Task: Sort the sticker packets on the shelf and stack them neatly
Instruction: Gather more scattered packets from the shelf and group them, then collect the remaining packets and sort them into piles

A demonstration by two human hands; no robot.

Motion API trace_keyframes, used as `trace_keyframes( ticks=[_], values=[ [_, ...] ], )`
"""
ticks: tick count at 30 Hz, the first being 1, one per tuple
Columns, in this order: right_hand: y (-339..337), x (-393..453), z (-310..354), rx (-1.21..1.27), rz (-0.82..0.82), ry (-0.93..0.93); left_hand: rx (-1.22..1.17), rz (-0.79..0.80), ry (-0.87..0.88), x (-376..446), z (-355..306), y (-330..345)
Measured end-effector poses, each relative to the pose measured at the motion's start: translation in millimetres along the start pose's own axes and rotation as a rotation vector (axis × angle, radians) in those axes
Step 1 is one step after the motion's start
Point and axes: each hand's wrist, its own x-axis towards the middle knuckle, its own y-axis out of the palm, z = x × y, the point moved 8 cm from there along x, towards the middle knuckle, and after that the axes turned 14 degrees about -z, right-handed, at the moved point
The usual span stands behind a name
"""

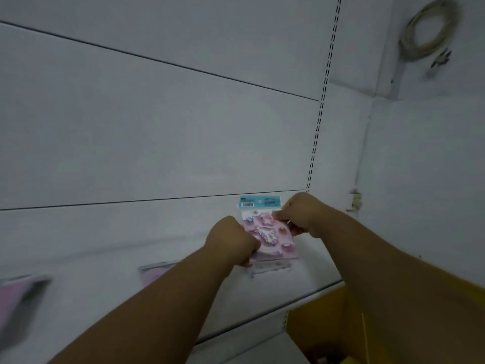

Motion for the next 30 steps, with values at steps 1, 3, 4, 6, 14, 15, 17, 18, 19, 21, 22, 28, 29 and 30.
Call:
trace_keyframes(
  ticks=[1, 3, 4, 6, 14, 15, 17, 18, 19, 21, 22, 28, 29, 30],
  values=[
    [6.7, 12.0, -10.0, -0.022, 0.038, 0.008, 0.060, -0.003, -0.005, 7.2, 1.6, 10.4],
    [23.9, 30.5, -28.1, -0.056, 0.099, 0.022, 0.173, -0.021, -0.010, 17.6, 8.1, 25.0],
    [32.9, 37.4, -35.4, -0.077, 0.115, 0.019, 0.249, -0.036, -0.007, 20.9, 11.7, 28.9],
    [46.5, 45.2, -44.7, -0.177, 0.110, -0.042, 0.412, -0.063, 0.017, 24.6, 18.7, 33.7],
    [59.5, 23.9, 21.5, -0.465, -0.125, -0.613, 0.632, -0.230, 0.220, 27.7, 14.0, 1.1],
    [67.6, 10.9, 44.0, -0.395, -0.109, -0.695, 0.650, -0.263, 0.234, 25.4, 16.5, -17.5],
    [87.6, -27.5, 96.2, -0.285, -0.071, -0.857, 0.669, -0.339, 0.221, 16.3, 30.2, -66.2],
    [99.2, -52.1, 122.0, -0.248, -0.050, -0.929, 0.681, -0.387, 0.207, 8.1, 40.3, -95.6],
    [111.8, -79.2, 146.3, -0.220, -0.031, -0.994, 0.700, -0.438, 0.194, -2.9, 51.0, -127.4],
    [136.7, -138.5, 190.0, -0.165, 0.003, -1.092, 0.755, -0.534, 0.163, -30.0, 74.2, -193.9],
    [148.8, -169.3, 208.9, -0.140, 0.019, -1.131, 0.783, -0.579, 0.140, -45.6, 86.7, -228.0],
    [217.5, -347.2, 294.7, -0.067, 0.055, -1.286, 0.914, -0.760, 0.004, -154.3, 167.6, -424.0],
    [229.3, -374.5, 306.3, -0.064, 0.056, -1.291, 0.931, -0.774, -0.014, -172.5, 182.2, -452.5],
    [242.1, -400.8, 316.9, -0.066, 0.064, -1.290, 0.943, -0.785, -0.031, -189.3, 196.4, -479.5]
  ],
)
